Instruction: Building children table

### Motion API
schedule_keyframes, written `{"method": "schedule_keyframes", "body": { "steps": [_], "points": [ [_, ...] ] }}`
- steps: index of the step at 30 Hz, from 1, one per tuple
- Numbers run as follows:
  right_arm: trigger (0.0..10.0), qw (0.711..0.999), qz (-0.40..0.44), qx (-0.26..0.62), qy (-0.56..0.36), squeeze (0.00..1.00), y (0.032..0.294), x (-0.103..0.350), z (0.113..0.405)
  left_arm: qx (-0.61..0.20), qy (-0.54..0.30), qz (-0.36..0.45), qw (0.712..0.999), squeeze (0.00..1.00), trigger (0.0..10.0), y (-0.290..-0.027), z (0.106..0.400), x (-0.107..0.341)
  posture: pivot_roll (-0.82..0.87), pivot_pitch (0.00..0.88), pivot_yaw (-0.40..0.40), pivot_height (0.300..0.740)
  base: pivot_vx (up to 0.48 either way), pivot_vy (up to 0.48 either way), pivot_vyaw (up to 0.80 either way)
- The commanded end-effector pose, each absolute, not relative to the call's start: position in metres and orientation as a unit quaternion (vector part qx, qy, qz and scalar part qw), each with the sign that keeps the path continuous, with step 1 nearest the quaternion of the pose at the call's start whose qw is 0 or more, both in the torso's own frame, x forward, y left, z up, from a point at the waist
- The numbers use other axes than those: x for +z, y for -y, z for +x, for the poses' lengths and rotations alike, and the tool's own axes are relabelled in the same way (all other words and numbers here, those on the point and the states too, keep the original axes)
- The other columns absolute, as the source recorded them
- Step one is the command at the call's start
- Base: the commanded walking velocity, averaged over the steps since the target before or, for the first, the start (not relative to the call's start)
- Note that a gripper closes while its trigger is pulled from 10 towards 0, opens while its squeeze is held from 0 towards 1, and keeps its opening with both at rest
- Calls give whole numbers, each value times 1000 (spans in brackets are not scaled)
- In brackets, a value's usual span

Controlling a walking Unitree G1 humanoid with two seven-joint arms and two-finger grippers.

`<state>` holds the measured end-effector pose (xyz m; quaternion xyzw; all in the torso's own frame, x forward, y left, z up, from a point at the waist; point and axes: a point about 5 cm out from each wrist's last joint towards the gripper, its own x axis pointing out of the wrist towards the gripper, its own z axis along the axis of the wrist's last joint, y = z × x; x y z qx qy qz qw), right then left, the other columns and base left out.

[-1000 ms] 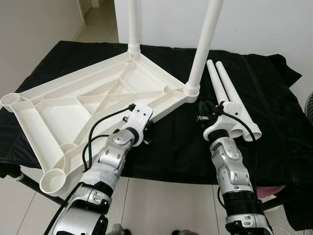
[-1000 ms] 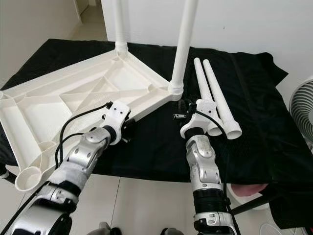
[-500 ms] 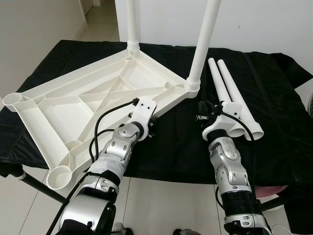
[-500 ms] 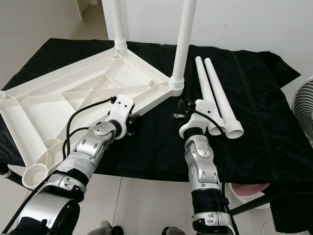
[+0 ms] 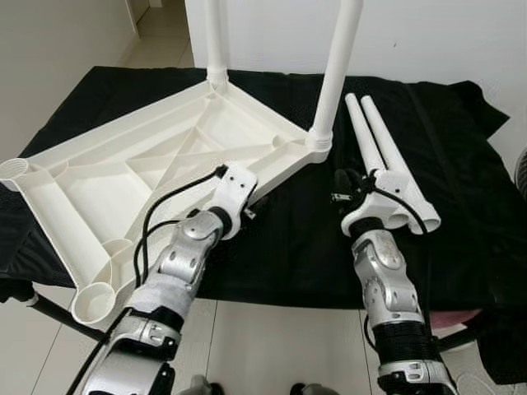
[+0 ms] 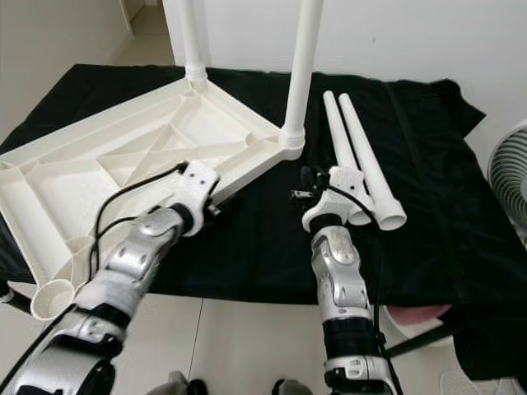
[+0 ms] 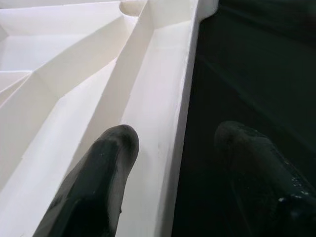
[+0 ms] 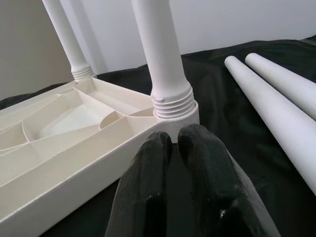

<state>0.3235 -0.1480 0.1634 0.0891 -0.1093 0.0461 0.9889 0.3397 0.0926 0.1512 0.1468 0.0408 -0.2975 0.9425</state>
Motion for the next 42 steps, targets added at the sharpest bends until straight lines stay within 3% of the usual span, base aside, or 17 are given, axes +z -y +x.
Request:
{"method": "schedule_keyframes", "body": {
  "steps": [1, 7, 9, 18, 30, 42],
  "points": [
    [10000, 989, 91, 48, 102, 0, 146, 159, 324, -329, -36, 146, 932, 0, 10000, -93, 334, 152, -104, 64, 41, 740, 0, 0, 0],
    [10000, 989, 90, 56, 101, 0, 143, 159, 326, -336, -29, 156, 929, 0, 10000, -124, 327, 160, -98, 55, 35, 740, 0, 0, 0],
    [10000, 989, 90, 60, 101, 0, 142, 160, 328, -275, -37, 176, 945, 0, 10000, -156, 332, 164, -95, 48, 31, 740, 0, 0, 0],
    [10000, 989, 90, 64, 100, 0, 140, 159, 327, -189, -51, 191, 962, 0, 10000, -206, 334, 173, -92, 47, 29, 740, 0, 0, 0],
    [10000, 989, 86, 64, 100, 0, 142, 159, 328, -166, -121, 238, 949, 0, 10000, -238, 324, 158, -94, 50, 25, 740, 0, 0, 0],
    [10000, 989, 86, 61, 99, 0, 144, 159, 328, -132, -180, 237, 945, 0, 10000, -250, 321, 141, -95, 65, 23, 740, 0, 0, 0]
  ]
}}
